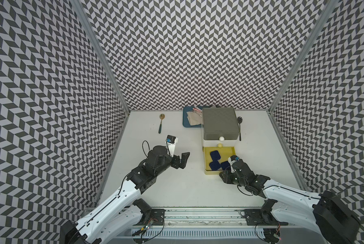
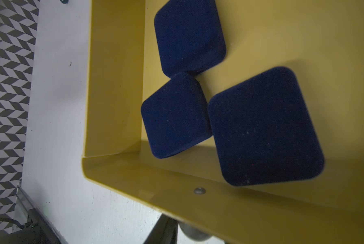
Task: Place the brooch boxes into the drawer by color
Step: Close the drawer in the storage box.
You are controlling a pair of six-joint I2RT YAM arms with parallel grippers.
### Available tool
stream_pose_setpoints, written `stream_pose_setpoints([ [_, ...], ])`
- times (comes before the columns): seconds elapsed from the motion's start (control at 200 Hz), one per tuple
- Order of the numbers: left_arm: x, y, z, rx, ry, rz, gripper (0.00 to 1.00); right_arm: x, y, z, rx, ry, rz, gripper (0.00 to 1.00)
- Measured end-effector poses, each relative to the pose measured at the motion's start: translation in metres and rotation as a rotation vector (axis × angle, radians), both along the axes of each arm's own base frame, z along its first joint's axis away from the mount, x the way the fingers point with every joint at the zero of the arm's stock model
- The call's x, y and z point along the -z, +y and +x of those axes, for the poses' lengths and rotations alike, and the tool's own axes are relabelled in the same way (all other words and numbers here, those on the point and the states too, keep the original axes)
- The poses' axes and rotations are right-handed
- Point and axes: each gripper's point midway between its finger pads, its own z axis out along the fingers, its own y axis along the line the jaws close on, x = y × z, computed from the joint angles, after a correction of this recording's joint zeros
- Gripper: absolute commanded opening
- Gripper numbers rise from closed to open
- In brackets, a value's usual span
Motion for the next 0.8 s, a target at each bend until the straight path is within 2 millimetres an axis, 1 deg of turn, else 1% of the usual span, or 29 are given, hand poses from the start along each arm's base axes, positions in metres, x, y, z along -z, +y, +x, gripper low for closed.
stream_pose_setpoints([
  [0.2,0.0,0.0,0.0,-0.001,0.0,0.001,1.0,0.0,0.001,0.001,-0.007,-0.008,-0.001,0.18],
  [0.361,0.0,0.001,0.0,-0.004,-0.001,0.002,1.0,-0.001,0.0,0.002,-0.003,-0.014,-0.004,0.15],
  [0.591,0.0,0.001,0.0,-0.004,-0.001,0.002,1.0,-0.002,0.0,0.002,-0.007,-0.017,-0.007,0.15],
  [0.801,0.001,0.001,0.001,-0.004,0.0,0.003,1.0,-0.012,0.006,0.013,-0.004,-0.041,-0.009,0.15],
])
